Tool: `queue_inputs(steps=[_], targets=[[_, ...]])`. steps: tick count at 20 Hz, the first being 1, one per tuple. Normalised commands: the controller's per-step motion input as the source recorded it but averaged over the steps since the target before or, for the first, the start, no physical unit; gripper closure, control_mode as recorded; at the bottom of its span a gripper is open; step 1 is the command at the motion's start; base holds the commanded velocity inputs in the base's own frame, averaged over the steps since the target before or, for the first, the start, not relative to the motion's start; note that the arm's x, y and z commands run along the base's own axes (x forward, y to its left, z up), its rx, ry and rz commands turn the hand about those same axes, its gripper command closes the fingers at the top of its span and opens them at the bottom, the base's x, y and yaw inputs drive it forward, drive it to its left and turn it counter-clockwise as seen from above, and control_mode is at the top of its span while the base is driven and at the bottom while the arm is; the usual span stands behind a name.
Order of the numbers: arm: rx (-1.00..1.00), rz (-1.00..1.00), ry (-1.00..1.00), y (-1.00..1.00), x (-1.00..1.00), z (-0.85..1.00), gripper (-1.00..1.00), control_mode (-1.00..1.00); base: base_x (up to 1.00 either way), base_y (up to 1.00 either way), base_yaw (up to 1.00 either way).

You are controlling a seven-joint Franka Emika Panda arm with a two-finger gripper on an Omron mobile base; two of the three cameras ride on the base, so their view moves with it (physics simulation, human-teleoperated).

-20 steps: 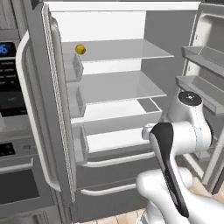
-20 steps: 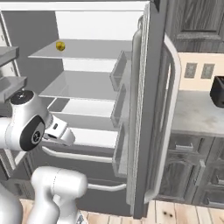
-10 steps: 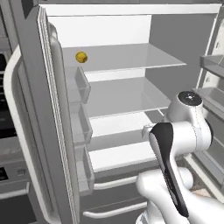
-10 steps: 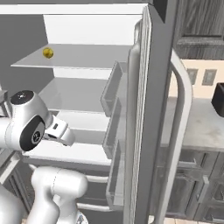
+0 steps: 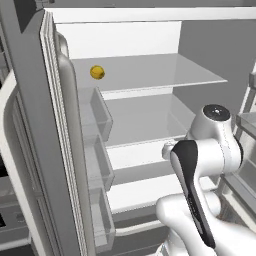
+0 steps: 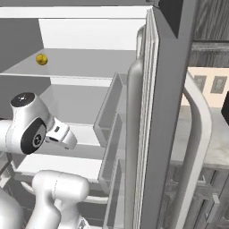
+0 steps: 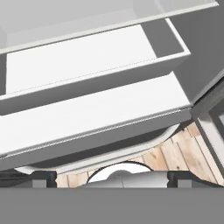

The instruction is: Gather the lemon and sweet potato from the fridge and place them on a tray on the dining counter. Then gather the fishs from the fridge and place them on the other tray.

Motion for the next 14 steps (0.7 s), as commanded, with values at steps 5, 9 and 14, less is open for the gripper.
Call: queue_inputs(steps=[5,9,14], targets=[[0.00,0.00,0.00,0.00,0.00,0.00,-1.00,1.00,0.50,0.15,0.02],[0.00,0.22,-0.27,0.12,0.25,0.54,-1.00,-1.00,0.00,0.00,0.00],[-0.01,0.32,-0.24,0.22,0.12,0.85,-1.00,-1.00,0.00,0.00,0.00]])
